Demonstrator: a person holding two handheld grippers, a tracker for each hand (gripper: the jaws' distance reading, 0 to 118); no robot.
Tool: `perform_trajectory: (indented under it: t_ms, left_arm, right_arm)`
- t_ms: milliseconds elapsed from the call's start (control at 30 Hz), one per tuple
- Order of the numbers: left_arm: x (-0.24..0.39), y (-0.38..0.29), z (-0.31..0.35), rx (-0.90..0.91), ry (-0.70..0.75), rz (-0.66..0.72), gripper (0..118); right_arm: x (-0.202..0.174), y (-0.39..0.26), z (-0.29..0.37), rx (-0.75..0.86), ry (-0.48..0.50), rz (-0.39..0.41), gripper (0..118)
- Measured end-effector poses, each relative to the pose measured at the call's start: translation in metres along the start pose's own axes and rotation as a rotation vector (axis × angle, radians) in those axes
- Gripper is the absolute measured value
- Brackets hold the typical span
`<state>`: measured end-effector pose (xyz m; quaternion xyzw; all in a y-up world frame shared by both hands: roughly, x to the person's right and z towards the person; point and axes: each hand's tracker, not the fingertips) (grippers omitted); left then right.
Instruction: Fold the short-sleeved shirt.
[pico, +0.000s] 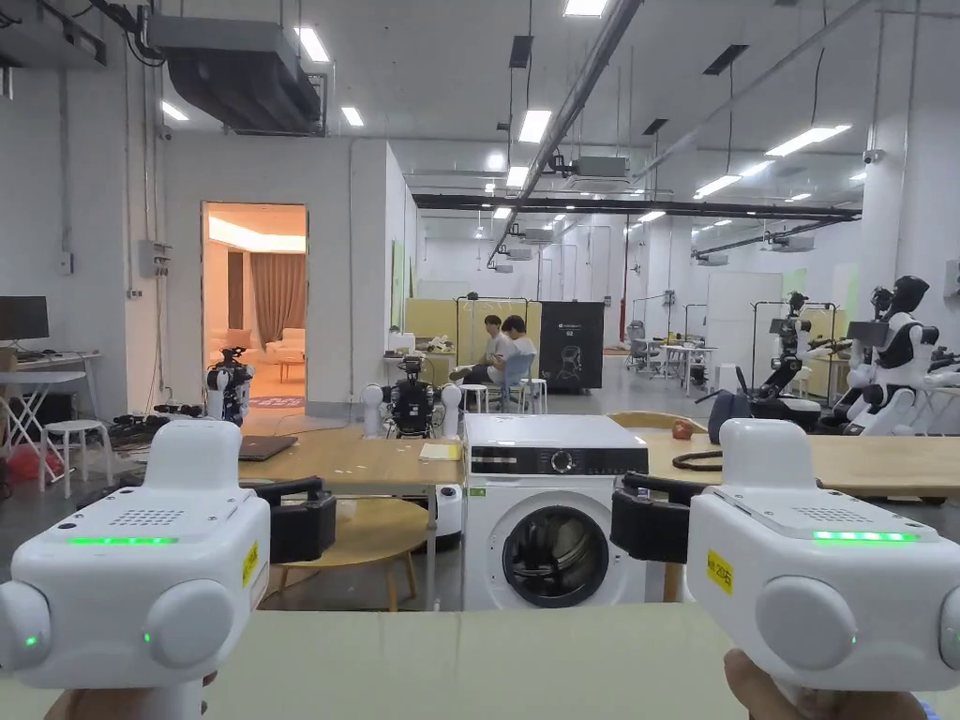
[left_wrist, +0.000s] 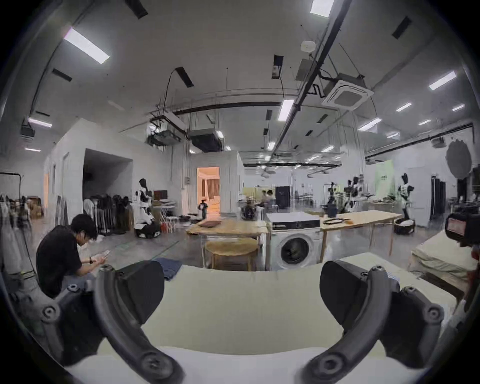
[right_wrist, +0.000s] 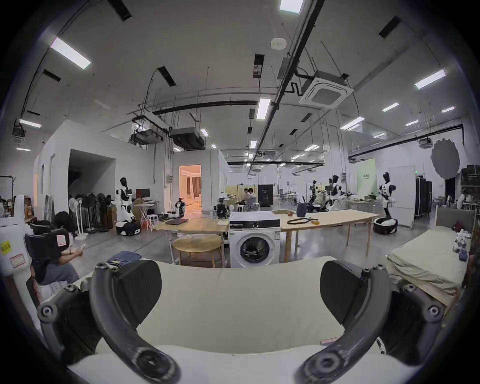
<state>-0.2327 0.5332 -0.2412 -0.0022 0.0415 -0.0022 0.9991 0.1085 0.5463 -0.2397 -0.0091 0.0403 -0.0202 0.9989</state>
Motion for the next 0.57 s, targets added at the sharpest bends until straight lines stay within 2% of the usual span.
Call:
perform_trajectory:
  t_ms: [100,233,300,333,400,467,567]
  left_arm:
    - [-0.007,-0.001,-0.006,-0.024,-0.063,0.077,117]
    - [-0.012,0.001,-0.010,-0.061,-0.055,0.134,117]
    - [-0.017,0.001,-0.009,-0.057,-0.172,0.189,117]
    - [-0.019,0.001,-0.009,-0.066,-0.185,0.227,117]
    - [-0.020,0.000,-0.013,-0.093,-0.162,0.222,117]
    - [-0.019,0.001,-0.010,-0.042,-0.118,0.216,117]
    - [-0.022,-0.001,-0.005,-0.021,-0.138,0.190,117]
  right_arm:
    - [0.000,-0.001,0.001,-0.002,0.006,0.002,118]
    - [-0.004,0.001,0.009,0.002,0.020,0.011,118]
    - [-0.002,-0.001,0.004,-0.008,0.033,0.005,118]
    - [-0.003,-0.001,0.004,-0.006,0.027,0.009,118]
    - [-0.002,-0.002,0.002,-0.003,0.019,0.005,118]
    - [-0.001,-0.002,0.000,-0.012,0.026,-0.009,118]
    - [-0.002,-0.002,0.002,-0.006,0.022,0.005,118]
